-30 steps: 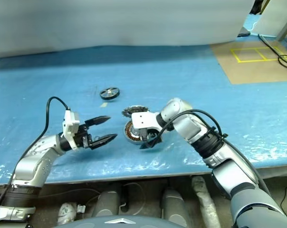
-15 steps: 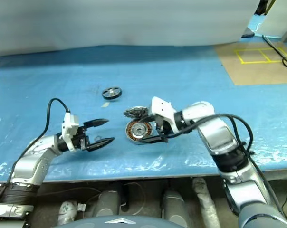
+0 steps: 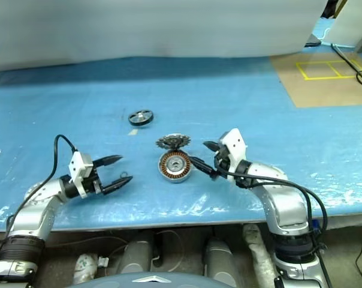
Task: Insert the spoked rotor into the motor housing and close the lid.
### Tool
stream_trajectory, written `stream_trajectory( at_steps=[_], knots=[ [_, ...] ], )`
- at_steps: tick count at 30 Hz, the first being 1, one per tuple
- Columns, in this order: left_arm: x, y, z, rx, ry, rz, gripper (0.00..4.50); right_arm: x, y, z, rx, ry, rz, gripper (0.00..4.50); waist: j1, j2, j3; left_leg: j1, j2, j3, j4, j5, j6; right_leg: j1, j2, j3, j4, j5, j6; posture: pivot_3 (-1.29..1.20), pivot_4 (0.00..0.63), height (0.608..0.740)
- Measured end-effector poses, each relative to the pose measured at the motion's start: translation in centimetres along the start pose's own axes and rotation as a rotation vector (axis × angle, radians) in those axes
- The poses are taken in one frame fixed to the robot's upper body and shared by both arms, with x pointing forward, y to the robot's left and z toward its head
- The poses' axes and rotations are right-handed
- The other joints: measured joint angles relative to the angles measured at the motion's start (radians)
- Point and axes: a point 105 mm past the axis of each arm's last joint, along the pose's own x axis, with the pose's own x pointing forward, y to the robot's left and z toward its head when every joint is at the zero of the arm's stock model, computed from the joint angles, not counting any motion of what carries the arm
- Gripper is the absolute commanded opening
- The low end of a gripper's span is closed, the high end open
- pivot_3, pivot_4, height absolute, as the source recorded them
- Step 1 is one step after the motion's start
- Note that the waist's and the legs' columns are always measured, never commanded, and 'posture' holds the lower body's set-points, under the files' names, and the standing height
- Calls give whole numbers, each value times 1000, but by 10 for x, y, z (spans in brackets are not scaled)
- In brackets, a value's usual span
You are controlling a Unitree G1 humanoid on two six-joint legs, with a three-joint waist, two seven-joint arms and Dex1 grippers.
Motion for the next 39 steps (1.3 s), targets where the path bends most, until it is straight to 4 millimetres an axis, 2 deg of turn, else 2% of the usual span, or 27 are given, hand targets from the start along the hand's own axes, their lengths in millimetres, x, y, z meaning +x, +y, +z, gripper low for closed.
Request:
stream_trajectory(
  at_steps=[6, 10, 14, 17, 24, 39],
  knots=[
    [-4, -2, -5, -15, 16, -7, 4500, -10, 31, 4, -32, 52, 205, 3844, 2, 0, 0, 2, 0, 0, -1, 0, 0, 2, 0, 0, -1, 0, 1, 0, 150, 740],
    [-3, 4, 1, 1, 23, -16, 4500, -17, 36, 4, -135, 141, 329, 3844, 2, 0, 0, 3, 0, -1, -1, 0, 0, 5, 0, -1, -5, 2, 3, 0, 150, 740],
    [-1, 7, 1, -10, 46, -18, 4500, -11, 46, 3, -250, 166, 445, 3844, 0, 0, 0, 2, 0, 0, -1, 0, 0, 5, 0, -1, -6, 2, 2, 0, 150, 740],
    [3, 6, -2, -41, 65, -20, 4500, -8, 45, 1, -270, 157, 466, 3844, 0, 0, 0, 0, 0, 0, -1, 0, 0, 4, 0, -2, -6, 2, 2, 0, 150, 740],
    [4, -11, -17, -67, 118, -73, 4500, -7, 39, -7, -270, 154, 445, 3844, 0, 0, 0, 0, 1, -1, 0, 0, 1, 4, 0, -3, -6, 2, 2, 0, 150, 740],
    [12, 0, -22, 35, 146, -18, 4500, -1, 25, -16, -259, 155, 351, 3844, 0, 0, 0, 5, 1, -2, 2, 0, 1, 11, -1, -5, -6, 2, 2, 0, 150, 740]
  ],
)
